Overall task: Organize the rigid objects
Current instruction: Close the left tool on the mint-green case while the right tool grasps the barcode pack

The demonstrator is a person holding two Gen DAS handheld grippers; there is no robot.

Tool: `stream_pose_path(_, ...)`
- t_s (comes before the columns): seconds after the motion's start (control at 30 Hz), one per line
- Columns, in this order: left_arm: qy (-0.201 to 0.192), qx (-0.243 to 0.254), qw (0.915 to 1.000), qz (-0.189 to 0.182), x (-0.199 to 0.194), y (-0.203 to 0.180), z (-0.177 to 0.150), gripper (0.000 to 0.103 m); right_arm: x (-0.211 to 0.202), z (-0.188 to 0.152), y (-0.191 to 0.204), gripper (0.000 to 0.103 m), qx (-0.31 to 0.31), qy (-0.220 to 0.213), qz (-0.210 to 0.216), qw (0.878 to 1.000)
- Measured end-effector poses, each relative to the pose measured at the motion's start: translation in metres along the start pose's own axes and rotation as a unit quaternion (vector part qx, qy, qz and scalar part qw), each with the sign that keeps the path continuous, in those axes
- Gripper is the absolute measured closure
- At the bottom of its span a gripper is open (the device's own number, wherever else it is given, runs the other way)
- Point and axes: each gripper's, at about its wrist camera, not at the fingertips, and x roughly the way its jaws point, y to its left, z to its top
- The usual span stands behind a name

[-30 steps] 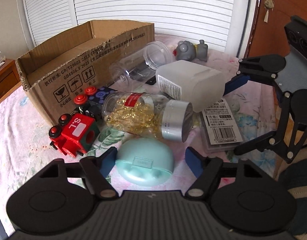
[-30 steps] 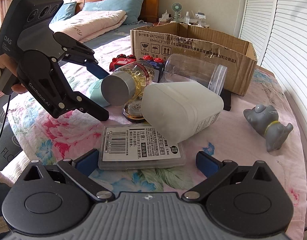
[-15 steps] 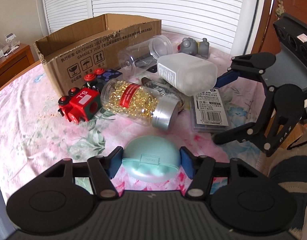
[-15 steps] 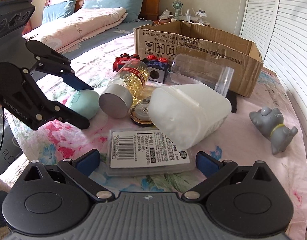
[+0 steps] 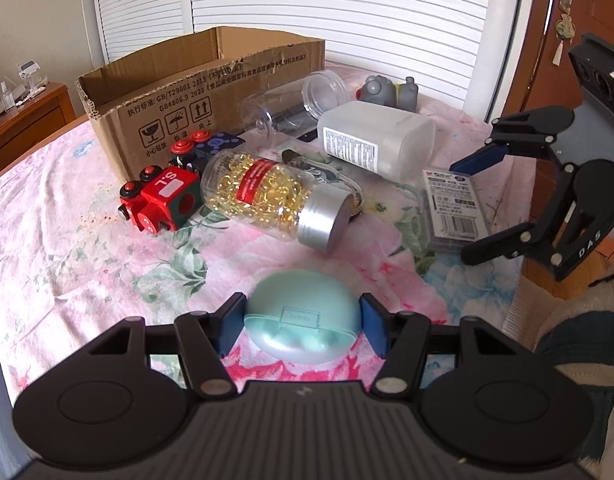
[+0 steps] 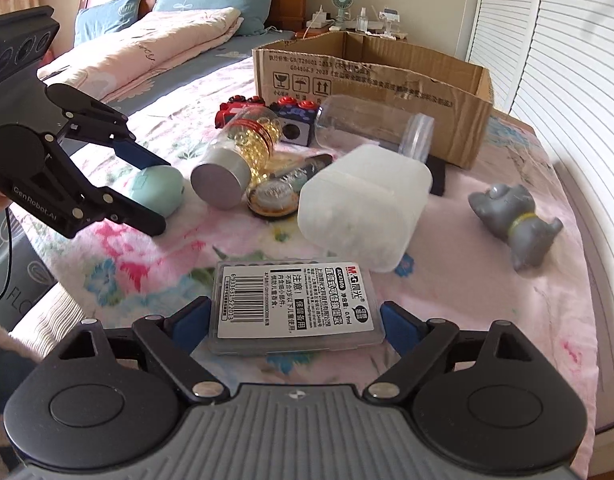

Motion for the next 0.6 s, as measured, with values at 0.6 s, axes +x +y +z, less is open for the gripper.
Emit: stream_pose_path(0.6, 0.009, 0.004, 1.0, -0.001, -0.001, -0.004, 0.002, 0.043, 0.007, 0.008, 0.007, 0.009, -0.008, 0.001, -0.011, 1.0)
